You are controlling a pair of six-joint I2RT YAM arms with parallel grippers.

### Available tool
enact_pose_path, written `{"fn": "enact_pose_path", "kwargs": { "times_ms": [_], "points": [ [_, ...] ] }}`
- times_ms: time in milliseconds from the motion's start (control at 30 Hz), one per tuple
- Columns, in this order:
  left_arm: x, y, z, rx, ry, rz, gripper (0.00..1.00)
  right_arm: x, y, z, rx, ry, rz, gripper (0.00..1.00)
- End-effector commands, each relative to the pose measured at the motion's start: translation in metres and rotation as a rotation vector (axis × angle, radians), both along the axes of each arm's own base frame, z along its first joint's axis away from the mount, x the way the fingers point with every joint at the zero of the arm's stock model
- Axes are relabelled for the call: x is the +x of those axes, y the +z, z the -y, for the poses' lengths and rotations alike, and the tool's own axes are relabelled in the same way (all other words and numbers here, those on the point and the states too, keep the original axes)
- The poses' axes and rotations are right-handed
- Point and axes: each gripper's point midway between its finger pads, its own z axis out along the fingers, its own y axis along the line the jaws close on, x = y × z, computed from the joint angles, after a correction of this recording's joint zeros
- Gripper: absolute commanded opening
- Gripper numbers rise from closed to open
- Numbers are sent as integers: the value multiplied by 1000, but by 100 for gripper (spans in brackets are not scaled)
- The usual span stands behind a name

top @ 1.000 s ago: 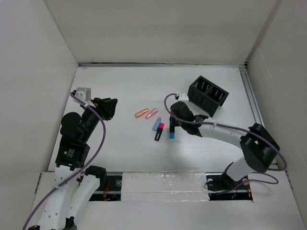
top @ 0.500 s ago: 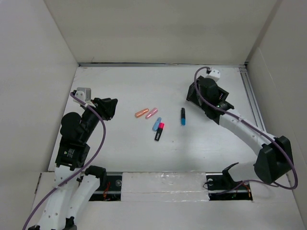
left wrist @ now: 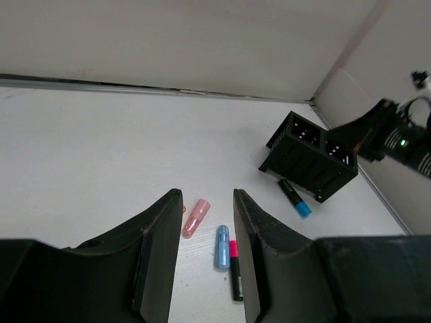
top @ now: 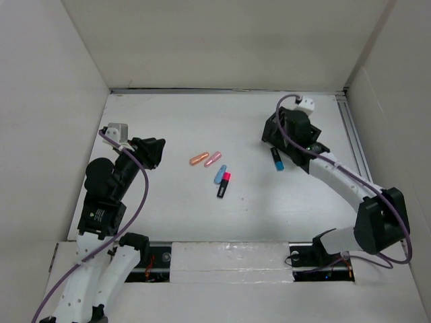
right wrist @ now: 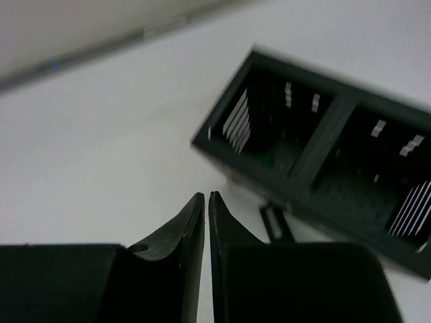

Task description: Organize the desk

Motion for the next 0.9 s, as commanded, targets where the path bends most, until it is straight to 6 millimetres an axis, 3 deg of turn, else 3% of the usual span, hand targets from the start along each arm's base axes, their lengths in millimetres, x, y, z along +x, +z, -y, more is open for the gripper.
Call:
{"fn": "enact_pose_path", "kwargs": {
  "times_ms": [0,33,133,233,367,533,600,667,867],
  "points": [
    [0,10,3,-5,-22,47,33,-33,-41,-35,3,101,-54,13],
    [0,10,4,-6,-27,46,33,-46,-65,-39,-14,101,-97,15],
    [1,10,5,-7,-28,46,33,-53,-96,-21,-57,18,-155,25],
    [1,10,5,-9,-28,47,33,-52,-115,3,-96,-54,-211,39],
    [1,9,4,-9,-25,45,33,-47,-153,15,-105,-81,-313,46],
    [1,9,5,-9,-28,45,33,-38,-148,20,-109,-85,-320,47],
    [1,9,5,-7,-30,46,33,-44,-163,19,-105,-46,-407,45],
    [0,11,5,-8,-30,50,33,-43,-166,15,-90,-15,-432,39],
    [-4,15,3,-12,-27,68,33,-50,-174,22,-61,14,-506,41]
  ]
}}
